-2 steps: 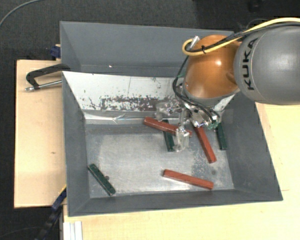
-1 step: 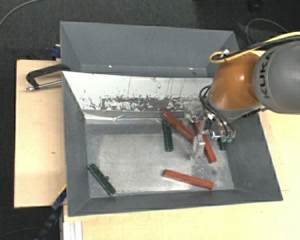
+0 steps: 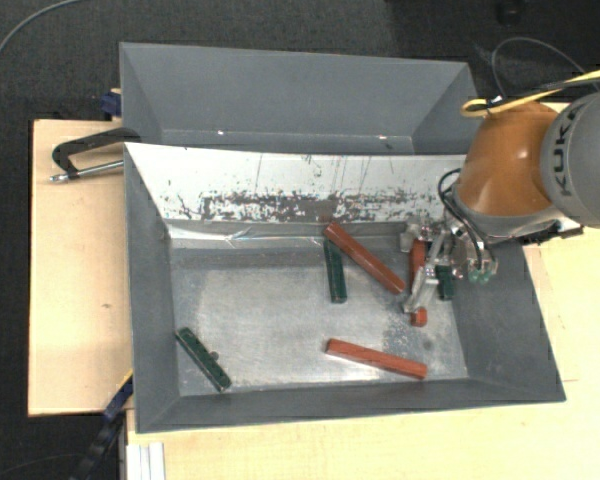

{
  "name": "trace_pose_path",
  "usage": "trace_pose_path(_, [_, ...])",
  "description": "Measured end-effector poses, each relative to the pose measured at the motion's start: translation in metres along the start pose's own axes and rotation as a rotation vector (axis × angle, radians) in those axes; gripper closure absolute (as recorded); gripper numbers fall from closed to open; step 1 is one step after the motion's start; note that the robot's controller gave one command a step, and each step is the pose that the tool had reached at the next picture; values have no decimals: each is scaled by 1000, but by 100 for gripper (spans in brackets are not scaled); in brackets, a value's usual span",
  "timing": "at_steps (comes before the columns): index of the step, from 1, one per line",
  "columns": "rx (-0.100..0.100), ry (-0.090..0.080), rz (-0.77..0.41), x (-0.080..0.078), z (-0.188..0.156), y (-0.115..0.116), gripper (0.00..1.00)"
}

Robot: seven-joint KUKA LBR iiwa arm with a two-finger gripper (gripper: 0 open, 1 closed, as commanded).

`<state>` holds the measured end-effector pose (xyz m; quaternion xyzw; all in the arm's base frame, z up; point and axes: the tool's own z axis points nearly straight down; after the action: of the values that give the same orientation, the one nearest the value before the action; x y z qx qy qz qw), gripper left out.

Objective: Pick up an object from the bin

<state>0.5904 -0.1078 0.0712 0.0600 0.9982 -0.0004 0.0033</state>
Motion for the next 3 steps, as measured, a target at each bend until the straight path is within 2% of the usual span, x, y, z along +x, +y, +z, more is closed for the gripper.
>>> trace_pose_path(1, [-2, 0, -1, 0, 0, 2, 100])
trace_pose_path(2, [0, -10, -3, -9, -124, -2, 100])
trace_pose_path(3, [-2, 0, -3, -7, -119, -2, 0])
